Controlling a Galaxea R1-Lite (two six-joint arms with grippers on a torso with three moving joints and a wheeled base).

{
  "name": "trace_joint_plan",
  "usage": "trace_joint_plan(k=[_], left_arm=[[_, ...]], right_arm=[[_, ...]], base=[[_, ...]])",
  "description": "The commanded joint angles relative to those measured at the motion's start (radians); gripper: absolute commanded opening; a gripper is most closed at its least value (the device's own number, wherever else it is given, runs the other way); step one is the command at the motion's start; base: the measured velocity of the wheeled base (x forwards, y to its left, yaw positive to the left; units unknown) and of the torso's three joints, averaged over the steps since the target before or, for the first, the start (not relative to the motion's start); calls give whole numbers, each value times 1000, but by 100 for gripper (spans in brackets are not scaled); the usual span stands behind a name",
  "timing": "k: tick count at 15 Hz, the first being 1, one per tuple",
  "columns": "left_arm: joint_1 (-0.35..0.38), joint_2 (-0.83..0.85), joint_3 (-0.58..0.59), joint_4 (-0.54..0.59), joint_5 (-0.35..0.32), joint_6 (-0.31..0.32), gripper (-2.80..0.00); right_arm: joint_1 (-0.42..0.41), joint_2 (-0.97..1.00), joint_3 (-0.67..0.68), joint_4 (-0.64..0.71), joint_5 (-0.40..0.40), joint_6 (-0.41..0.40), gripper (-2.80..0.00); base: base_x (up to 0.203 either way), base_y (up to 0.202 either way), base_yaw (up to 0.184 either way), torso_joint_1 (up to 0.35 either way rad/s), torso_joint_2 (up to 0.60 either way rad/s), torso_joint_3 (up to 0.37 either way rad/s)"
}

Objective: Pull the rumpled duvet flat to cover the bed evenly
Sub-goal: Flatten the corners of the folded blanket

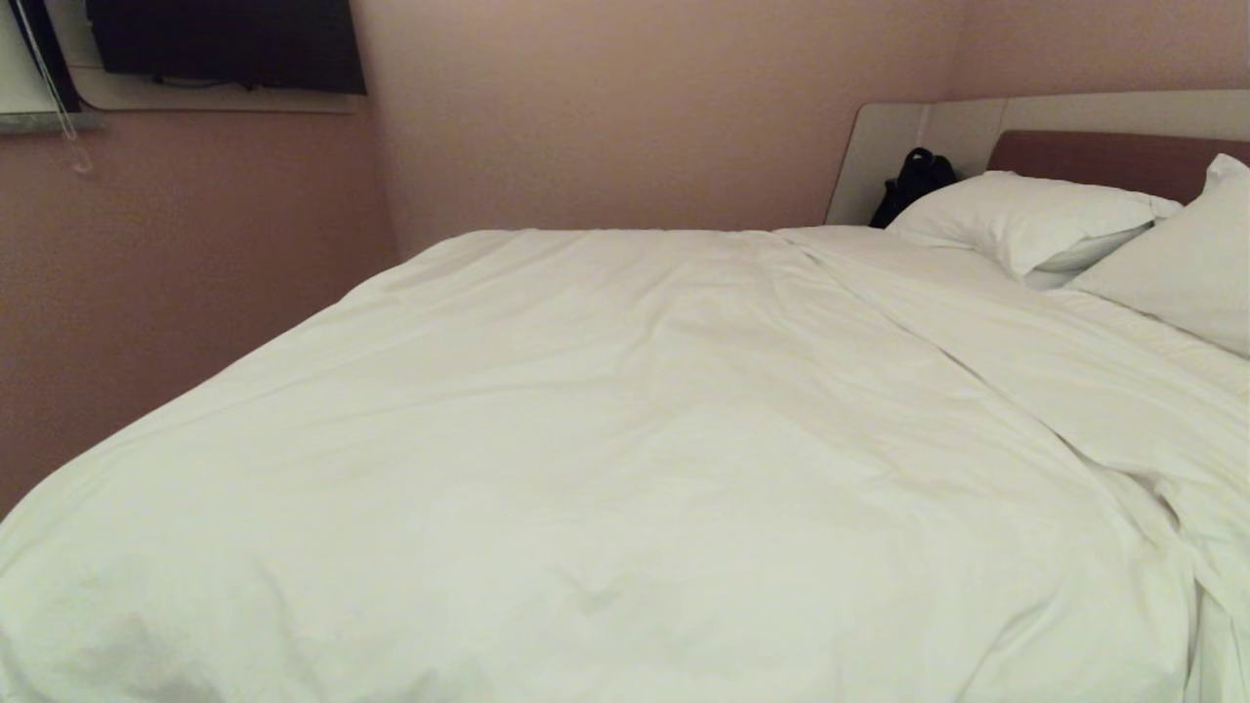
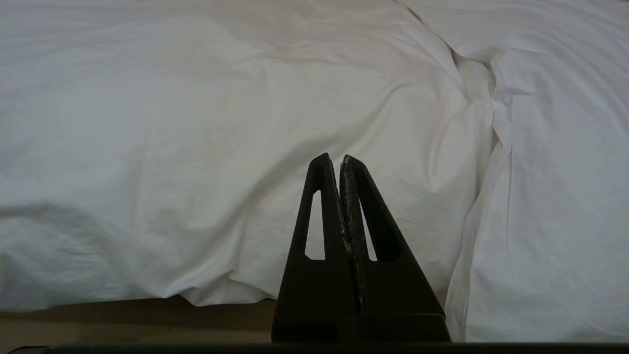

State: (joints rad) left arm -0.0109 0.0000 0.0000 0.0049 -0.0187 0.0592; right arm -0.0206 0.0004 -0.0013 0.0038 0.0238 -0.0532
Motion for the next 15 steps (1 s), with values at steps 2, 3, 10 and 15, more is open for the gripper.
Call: trace_joint_plan(k=[2,3,10,15], left_arm=[[0,0,0,-1,-1,-4,-280],[0,0,0,0,-1,-6,-280],[0,0,0,0,-1,-2,-280],[0,0,0,0,-1,-1,-280]], right_arm=[[0,0,1,0,1,0,-280],[0,0,0,-1,1,0,-280],[1,0,0,1,1,0,-280],[-1,0,0,0,1,0,-280]], base=[[0,0,0,0,0,0],[0,0,0,0,0,0],[0,0,0,0,0,0],[1,73,2,1,1,3]])
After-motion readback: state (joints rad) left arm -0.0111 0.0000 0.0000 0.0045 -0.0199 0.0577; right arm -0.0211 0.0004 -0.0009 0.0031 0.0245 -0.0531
